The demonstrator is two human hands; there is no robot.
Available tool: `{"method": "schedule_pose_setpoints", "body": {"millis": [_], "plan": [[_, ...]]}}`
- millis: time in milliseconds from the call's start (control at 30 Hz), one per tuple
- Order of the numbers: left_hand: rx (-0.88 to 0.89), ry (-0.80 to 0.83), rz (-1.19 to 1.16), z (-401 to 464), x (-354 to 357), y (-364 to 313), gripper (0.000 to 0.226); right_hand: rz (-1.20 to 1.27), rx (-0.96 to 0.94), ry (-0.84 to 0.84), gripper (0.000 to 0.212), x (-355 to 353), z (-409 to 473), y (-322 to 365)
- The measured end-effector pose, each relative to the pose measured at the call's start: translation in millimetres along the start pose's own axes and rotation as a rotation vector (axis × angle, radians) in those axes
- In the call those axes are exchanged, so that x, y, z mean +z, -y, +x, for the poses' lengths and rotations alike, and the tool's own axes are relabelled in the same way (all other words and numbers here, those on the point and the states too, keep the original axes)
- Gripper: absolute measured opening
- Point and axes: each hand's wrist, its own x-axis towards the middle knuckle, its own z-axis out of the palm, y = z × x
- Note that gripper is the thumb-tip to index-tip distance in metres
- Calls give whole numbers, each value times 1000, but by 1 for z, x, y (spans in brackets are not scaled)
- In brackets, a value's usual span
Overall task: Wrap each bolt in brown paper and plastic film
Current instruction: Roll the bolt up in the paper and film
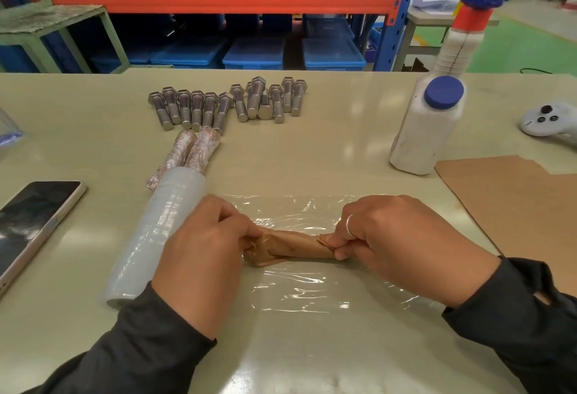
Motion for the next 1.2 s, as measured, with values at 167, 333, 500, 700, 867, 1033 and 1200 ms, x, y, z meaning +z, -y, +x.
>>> {"method": "schedule_pose_setpoints", "body": {"millis": [167, 333, 500, 700, 867, 1033, 1200], "plan": [[86, 47, 129, 2, -3, -11, 27, 10, 4, 0, 22, -1, 0, 0], [230, 34, 248, -2, 0, -12, 32, 46, 2, -8, 21, 0, 0, -1], [422, 57, 442, -12, 13, -27, 34, 168, 36, -17, 17, 3, 1, -1], [509, 13, 541, -18, 29, -32, 50, 365, 105, -43, 11, 5, 1, -5], [502, 3, 527, -16, 28, -31, 48, 350, 292, -39, 22, -8, -4, -28], [522, -3, 563, -17, 30, -30, 48, -45, 680, 167, 54, -3, -8, -48], [519, 9, 552, -17, 31, -30, 48, 21, 637, 147, 18, -4, -3, -48]]}}
